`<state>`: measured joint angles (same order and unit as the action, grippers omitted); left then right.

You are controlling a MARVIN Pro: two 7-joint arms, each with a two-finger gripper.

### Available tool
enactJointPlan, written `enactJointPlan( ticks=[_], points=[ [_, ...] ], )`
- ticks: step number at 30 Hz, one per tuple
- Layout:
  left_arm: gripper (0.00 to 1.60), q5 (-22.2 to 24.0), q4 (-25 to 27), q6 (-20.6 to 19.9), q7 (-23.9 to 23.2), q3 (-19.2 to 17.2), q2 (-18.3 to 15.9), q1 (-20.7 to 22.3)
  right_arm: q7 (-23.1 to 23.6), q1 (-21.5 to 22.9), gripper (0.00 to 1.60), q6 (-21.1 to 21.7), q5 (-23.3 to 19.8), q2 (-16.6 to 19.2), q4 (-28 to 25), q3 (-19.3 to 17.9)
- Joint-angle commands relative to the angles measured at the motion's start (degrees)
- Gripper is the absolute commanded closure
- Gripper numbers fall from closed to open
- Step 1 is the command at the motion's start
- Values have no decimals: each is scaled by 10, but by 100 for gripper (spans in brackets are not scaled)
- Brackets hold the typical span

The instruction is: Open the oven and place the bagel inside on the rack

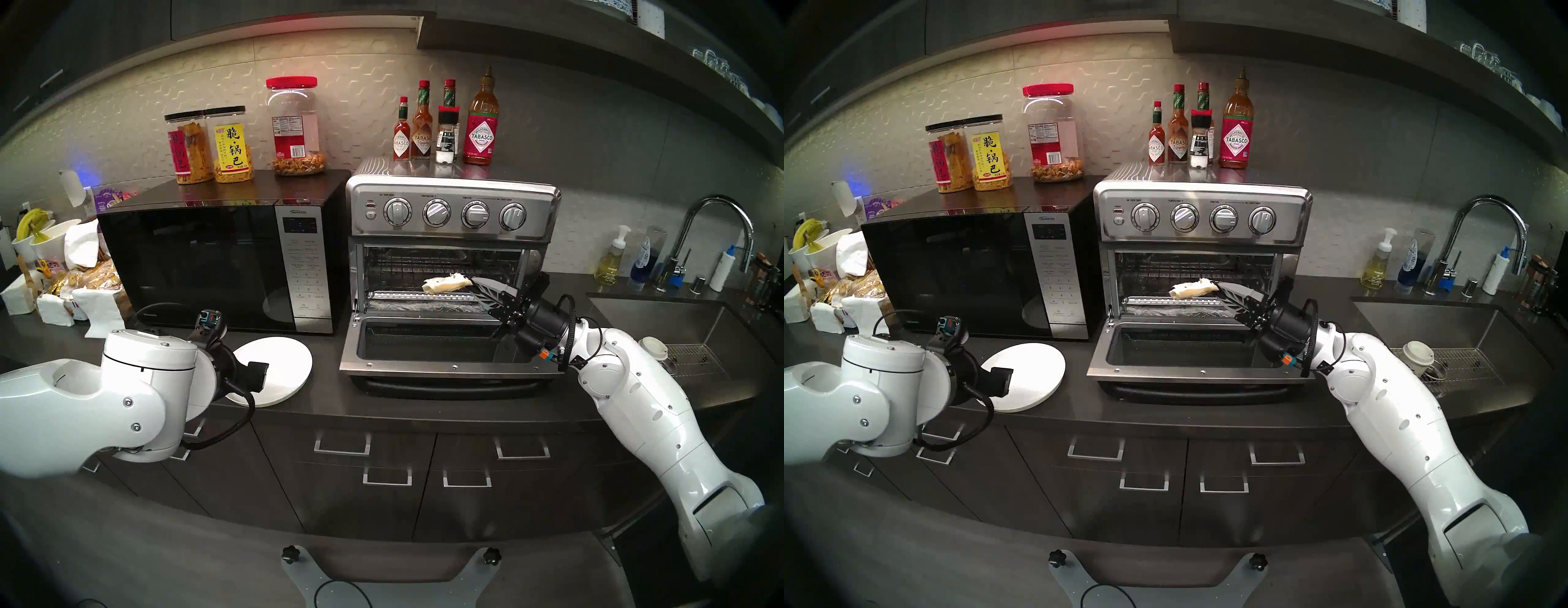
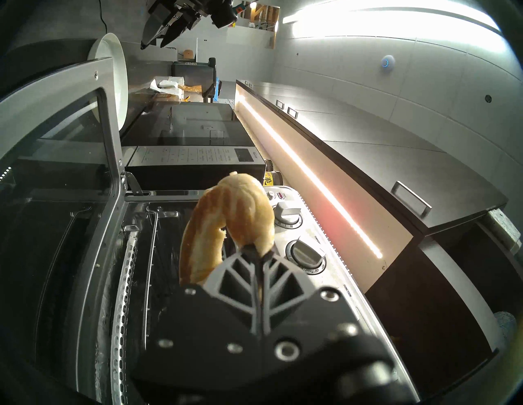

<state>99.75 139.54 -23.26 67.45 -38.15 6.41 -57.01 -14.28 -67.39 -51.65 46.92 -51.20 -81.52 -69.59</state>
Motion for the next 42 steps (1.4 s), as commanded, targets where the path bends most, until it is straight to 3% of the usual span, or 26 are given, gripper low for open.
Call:
enactJointPlan(
  ticks=[1, 26, 42],
  points=[
    [0, -20, 5, 8, -3, -15, -4, -7, 6, 34, 160, 7, 6, -16, 16, 2],
    [0, -48, 5, 22, -17, -36, -6, -41, 13, 77, 160, 20, 40, -56, 68, 11],
    [0, -57, 5, 26, -19, -54, -6, -64, 41, 108, 160, 31, 64, -84, 118, 24]
  ],
)
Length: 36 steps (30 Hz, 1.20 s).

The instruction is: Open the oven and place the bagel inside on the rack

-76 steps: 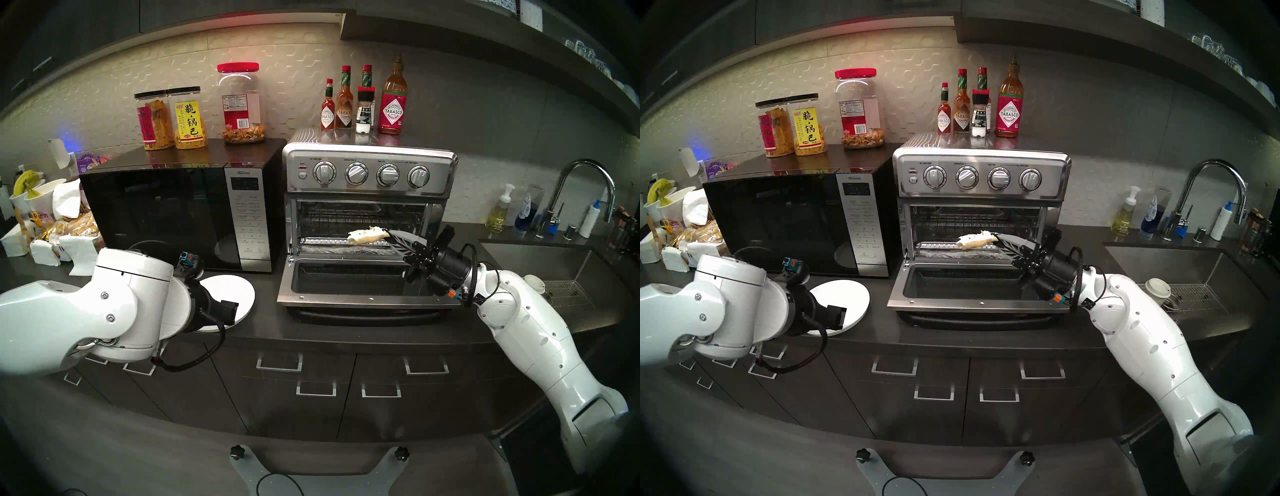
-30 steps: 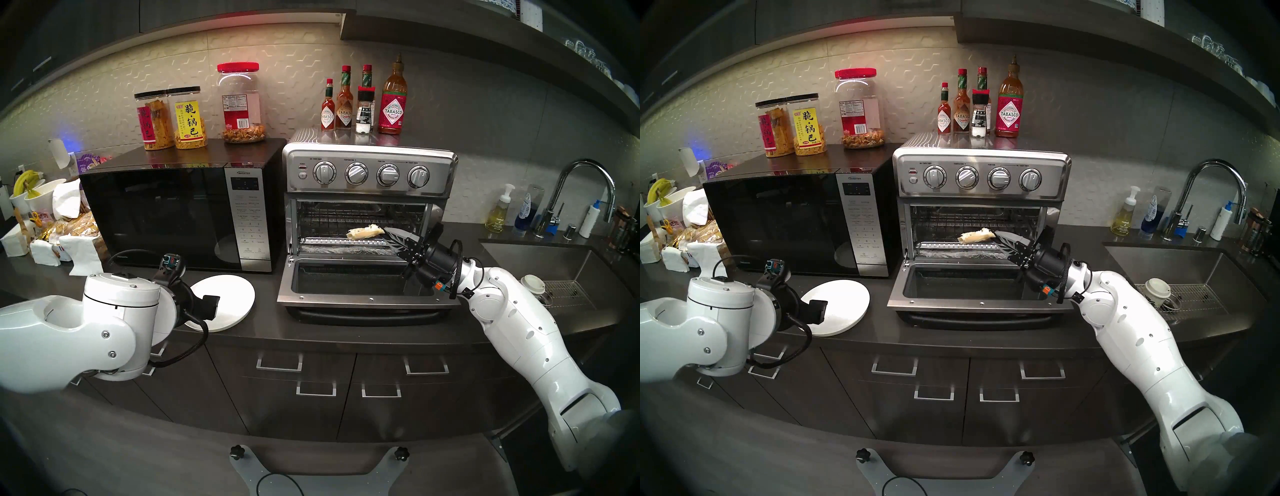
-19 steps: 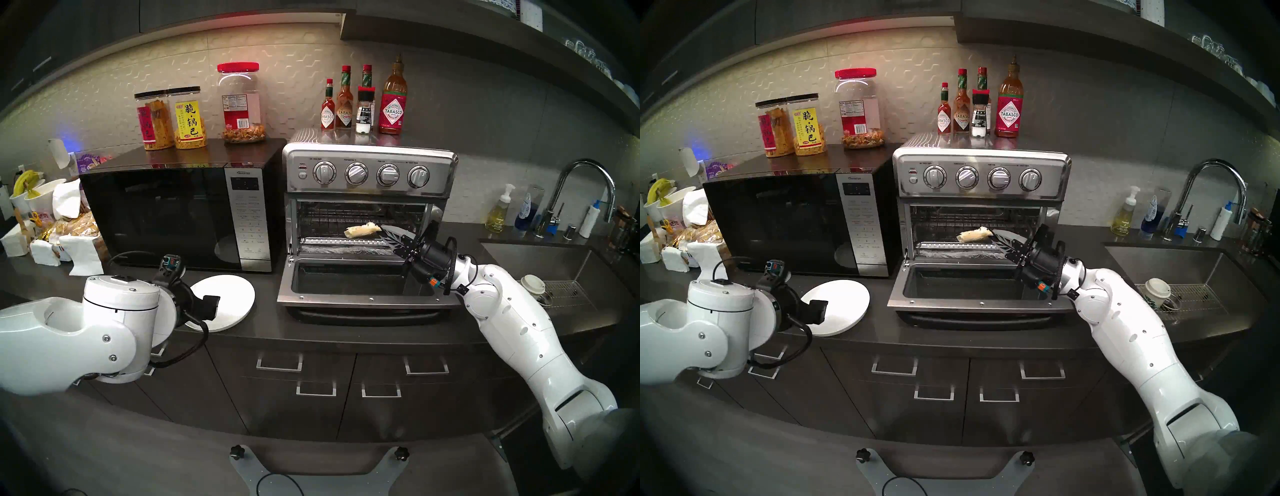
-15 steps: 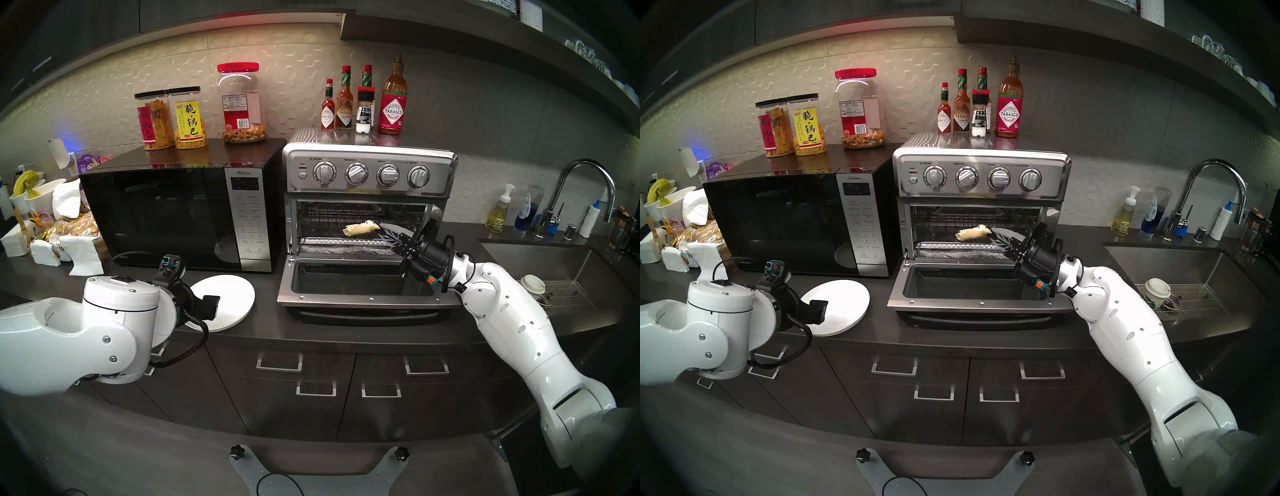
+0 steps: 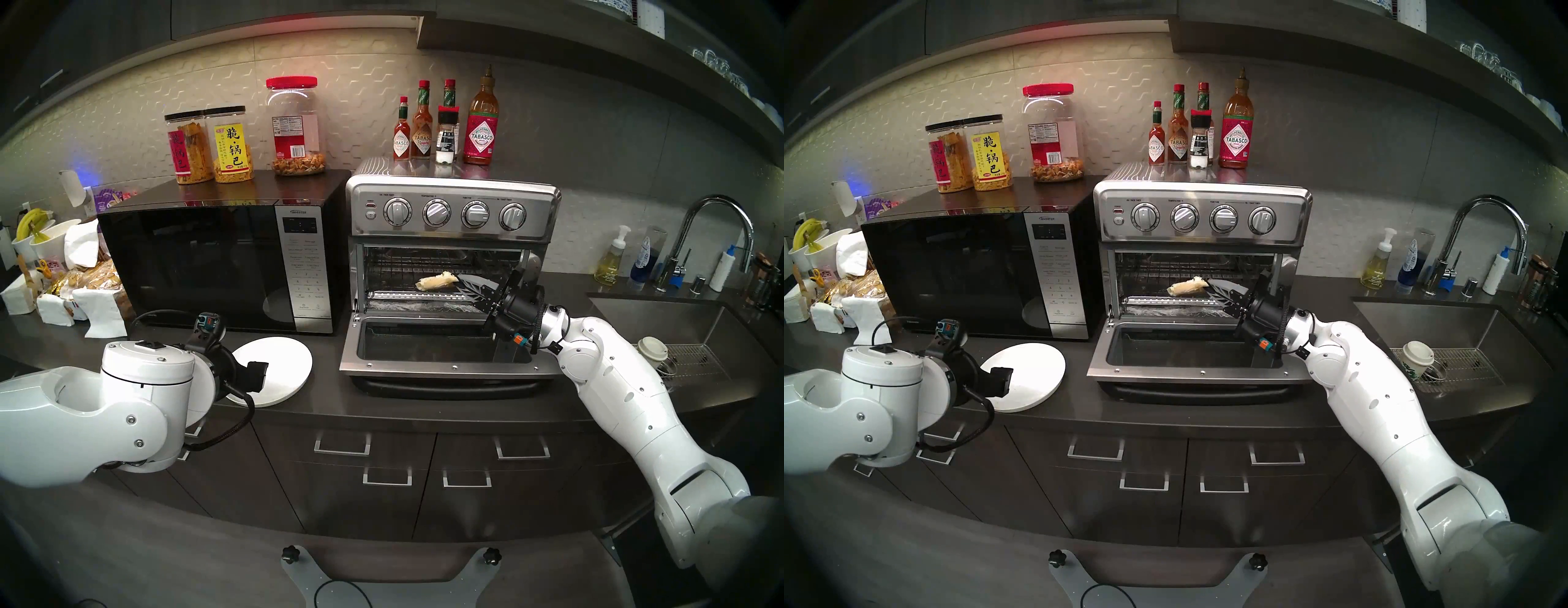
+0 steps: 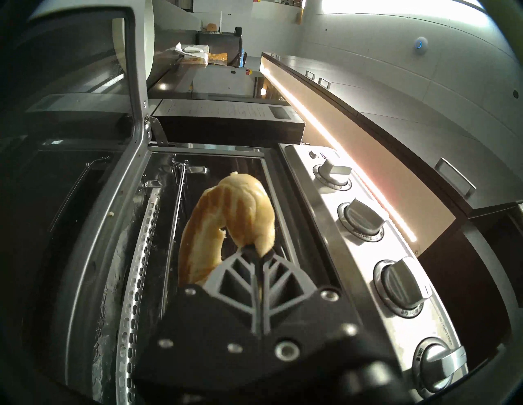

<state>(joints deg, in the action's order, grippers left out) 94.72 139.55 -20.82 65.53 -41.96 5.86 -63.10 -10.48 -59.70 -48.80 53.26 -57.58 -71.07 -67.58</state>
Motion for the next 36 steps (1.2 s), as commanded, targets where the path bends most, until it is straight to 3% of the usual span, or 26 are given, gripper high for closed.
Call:
enactJointPlan(
  ticks=[1, 36],
  points=[
    [0, -8, 4, 2, 0, -18, -1, -4, 7, 34, 160, 3, 1, -21, 18, 5],
    [0, -18, 4, 4, -6, -57, -1, -47, 63, 90, 160, 25, 1, -60, 72, 25]
  ],
)
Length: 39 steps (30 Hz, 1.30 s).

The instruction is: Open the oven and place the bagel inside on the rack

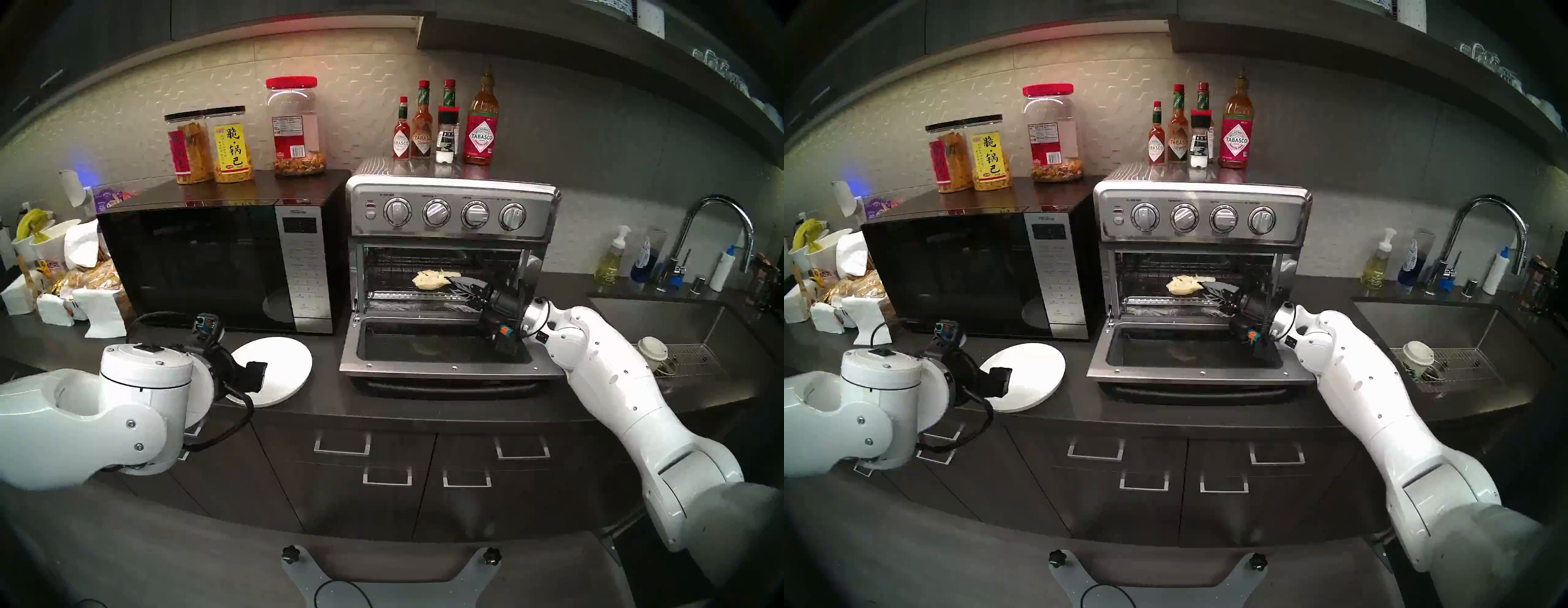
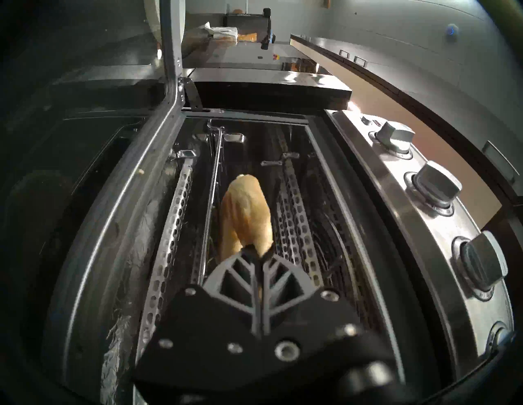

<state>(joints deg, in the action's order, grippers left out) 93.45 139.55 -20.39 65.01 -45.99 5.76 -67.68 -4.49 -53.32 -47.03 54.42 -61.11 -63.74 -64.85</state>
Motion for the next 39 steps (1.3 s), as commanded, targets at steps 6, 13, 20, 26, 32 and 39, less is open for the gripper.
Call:
enactJointPlan(
  ticks=[6, 13, 20, 26, 32, 39],
  points=[
    [0, -6, 4, 0, -2, -24, 0, -9, 20, 32, 133, 13, -16, -28, -1, -3],
    [0, -7, 4, 0, -4, -33, 0, -19, 38, 36, 0, 7, -19, -18, -8, -6],
    [0, -8, 4, 0, -5, -41, 0, -27, 53, 34, 0, -11, -29, -1, -22, -13],
    [0, -9, 4, 0, -6, -49, 0, -35, 80, 42, 0, -31, -41, 13, -17, -19],
    [0, -10, 4, 0, -7, -55, 0, -41, 102, 48, 0, -50, -54, 22, -15, -22],
    [0, -11, 4, 0, -8, -64, 0, -49, 127, 49, 86, -73, -76, 31, -24, -28]
  ],
)
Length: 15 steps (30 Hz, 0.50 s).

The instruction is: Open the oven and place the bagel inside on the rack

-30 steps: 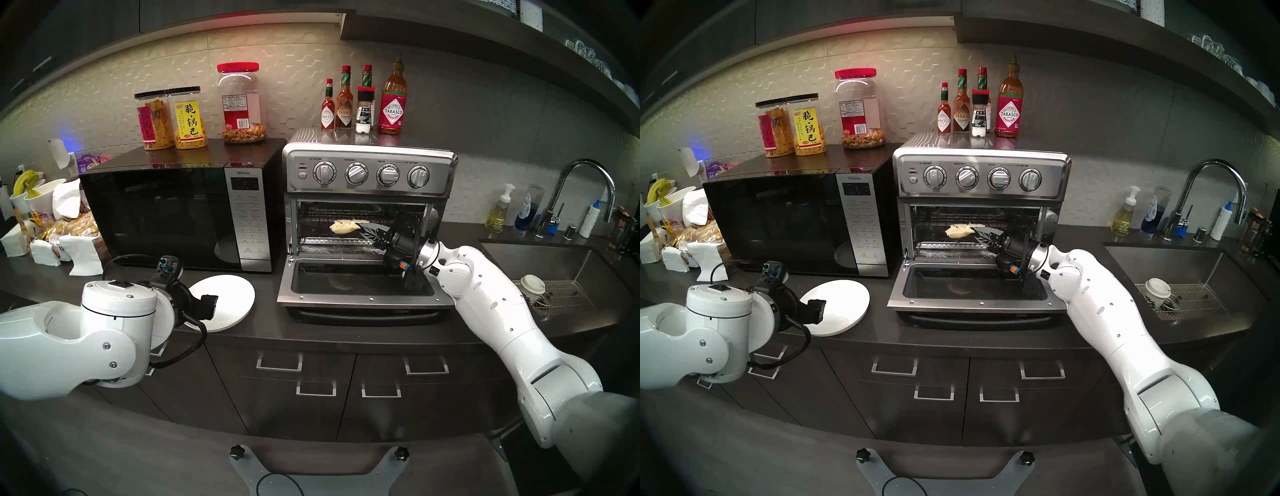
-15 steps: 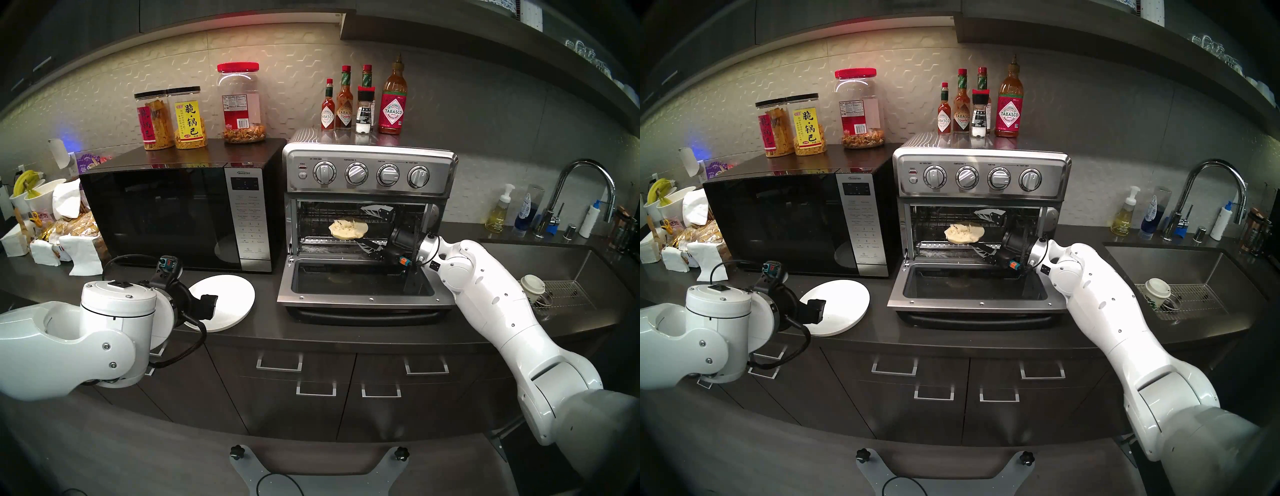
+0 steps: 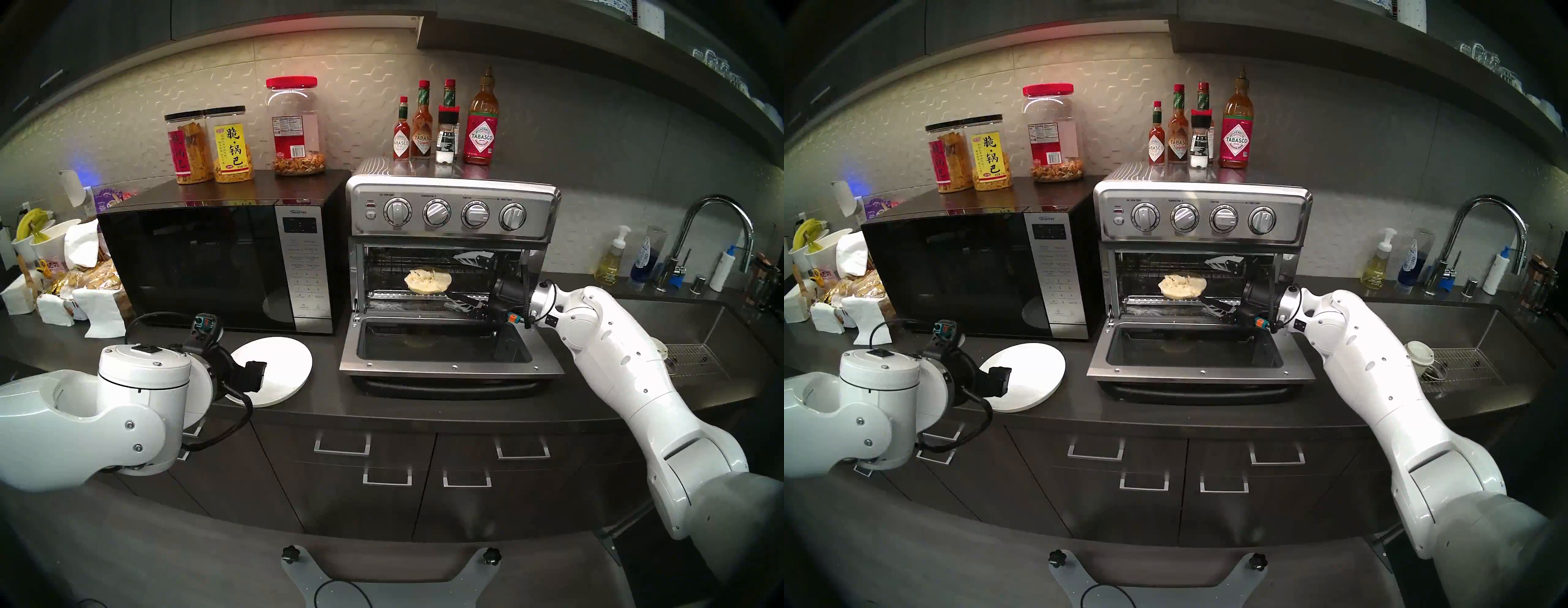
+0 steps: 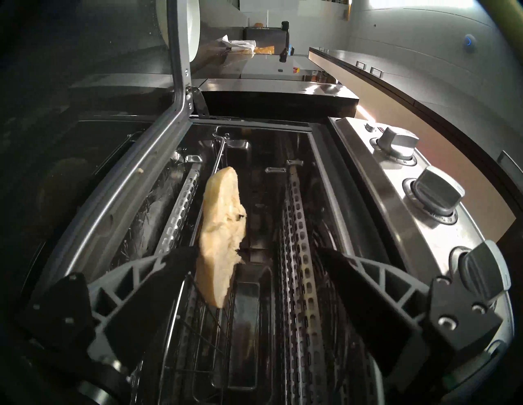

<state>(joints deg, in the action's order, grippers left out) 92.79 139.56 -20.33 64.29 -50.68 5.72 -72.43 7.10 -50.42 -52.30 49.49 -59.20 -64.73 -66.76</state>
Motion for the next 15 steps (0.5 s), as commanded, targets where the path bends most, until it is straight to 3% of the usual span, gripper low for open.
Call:
enactJointPlan(
  ticks=[1, 9, 13, 15],
  points=[
    [0, -4, 4, -1, -1, -18, 0, -3, 14, 20, 87, -24, -31, 14, -15, -10],
    [0, -5, 4, -1, -2, -26, 0, -11, 24, -13, 73, -27, -79, 43, -59, -21],
    [0, -5, 4, -1, -3, -29, 0, -14, 26, -39, 94, -27, -109, 54, -93, -22],
    [0, -6, 4, -1, -3, -31, 0, -17, 25, -54, 96, -27, -125, 59, -107, -24]
  ],
)
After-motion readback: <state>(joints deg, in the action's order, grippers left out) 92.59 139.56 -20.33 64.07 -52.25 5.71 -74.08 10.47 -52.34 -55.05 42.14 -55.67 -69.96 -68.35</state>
